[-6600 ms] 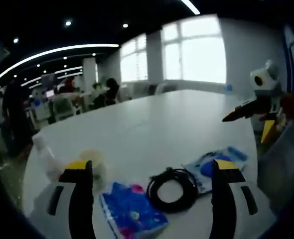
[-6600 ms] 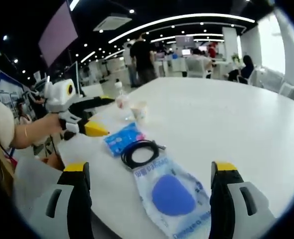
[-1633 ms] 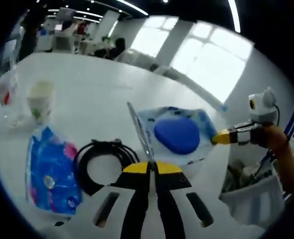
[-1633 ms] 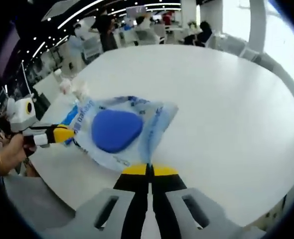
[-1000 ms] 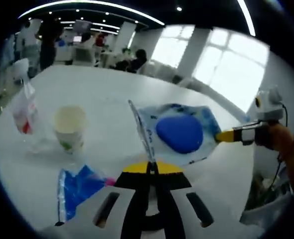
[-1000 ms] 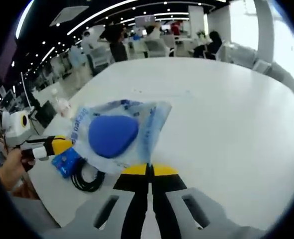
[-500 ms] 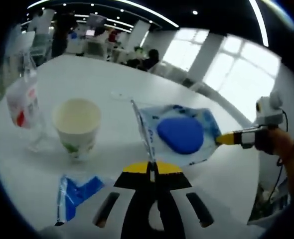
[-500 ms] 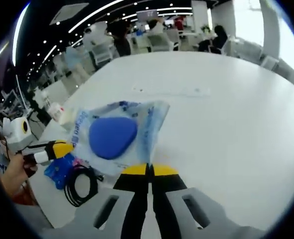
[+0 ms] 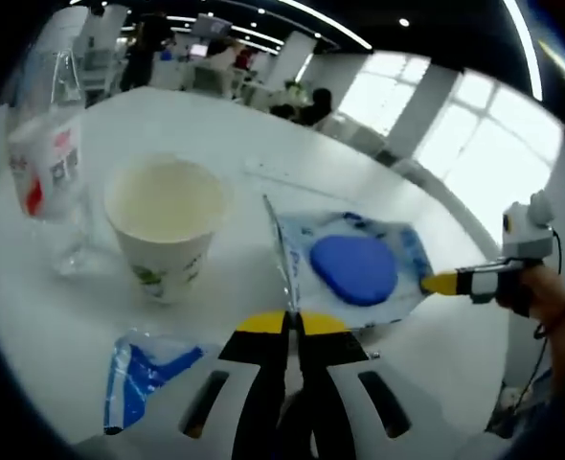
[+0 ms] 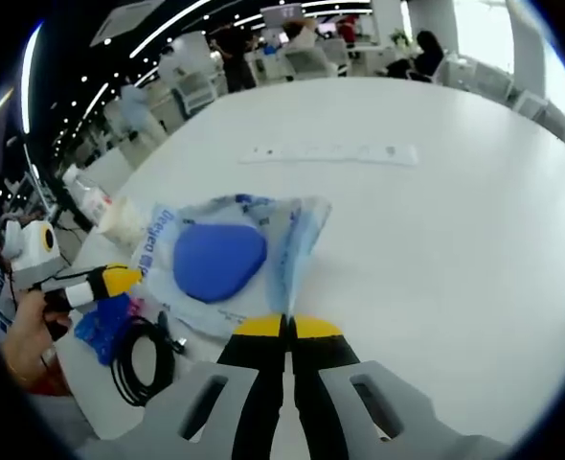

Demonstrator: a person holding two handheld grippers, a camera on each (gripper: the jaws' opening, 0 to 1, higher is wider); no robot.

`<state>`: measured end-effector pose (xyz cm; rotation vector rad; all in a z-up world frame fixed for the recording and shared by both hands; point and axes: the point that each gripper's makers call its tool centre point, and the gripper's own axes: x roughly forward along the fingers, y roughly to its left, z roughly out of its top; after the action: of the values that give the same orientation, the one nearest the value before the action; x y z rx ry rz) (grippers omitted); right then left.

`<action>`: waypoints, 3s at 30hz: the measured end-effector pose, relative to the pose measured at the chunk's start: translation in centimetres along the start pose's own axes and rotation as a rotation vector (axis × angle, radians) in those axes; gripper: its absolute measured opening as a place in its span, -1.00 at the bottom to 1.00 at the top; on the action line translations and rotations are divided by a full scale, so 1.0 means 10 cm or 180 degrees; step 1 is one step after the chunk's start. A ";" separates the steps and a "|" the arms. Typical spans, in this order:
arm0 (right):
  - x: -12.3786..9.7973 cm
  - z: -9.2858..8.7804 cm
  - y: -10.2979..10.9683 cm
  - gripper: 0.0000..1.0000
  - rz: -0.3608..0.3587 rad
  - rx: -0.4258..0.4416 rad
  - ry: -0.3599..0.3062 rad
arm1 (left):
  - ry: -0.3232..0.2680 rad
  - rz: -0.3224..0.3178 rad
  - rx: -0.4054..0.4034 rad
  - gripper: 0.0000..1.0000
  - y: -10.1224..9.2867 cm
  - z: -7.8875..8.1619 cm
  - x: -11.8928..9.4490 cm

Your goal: Arrange the tabletop items into an orderly group along one side of the table until the central work area is clear of visible clutter.

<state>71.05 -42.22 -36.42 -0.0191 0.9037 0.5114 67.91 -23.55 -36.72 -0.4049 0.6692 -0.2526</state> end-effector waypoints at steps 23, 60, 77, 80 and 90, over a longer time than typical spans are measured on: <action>0.22 -0.05 -0.03 -0.94 0.0053 -0.0001 0.0014 | -0.0134 0.0299 -0.0319 -0.98 0.14 -0.01 0.12; 0.07 0.13 -0.02 -0.19 -0.0124 -0.0098 -0.0400 | -0.0213 0.0470 -0.0399 -0.62 0.13 0.09 -0.02; -0.34 0.01 0.36 0.59 0.0130 -0.0217 -0.0388 | -0.0231 0.0276 0.0074 -0.08 -0.16 0.22 -0.43; -0.42 0.00 0.48 0.62 0.0216 -0.0260 -0.0415 | -0.0268 0.0255 0.0266 -0.02 -0.19 0.28 -0.51; -0.55 -0.11 0.82 0.84 0.0501 -0.0448 -0.0391 | -0.0314 0.0151 0.0550 0.36 -0.30 0.37 -0.68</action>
<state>63.92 -37.58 -31.33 -0.0443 0.7513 0.7150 64.85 -22.82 -29.07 -0.2343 0.5547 -0.2419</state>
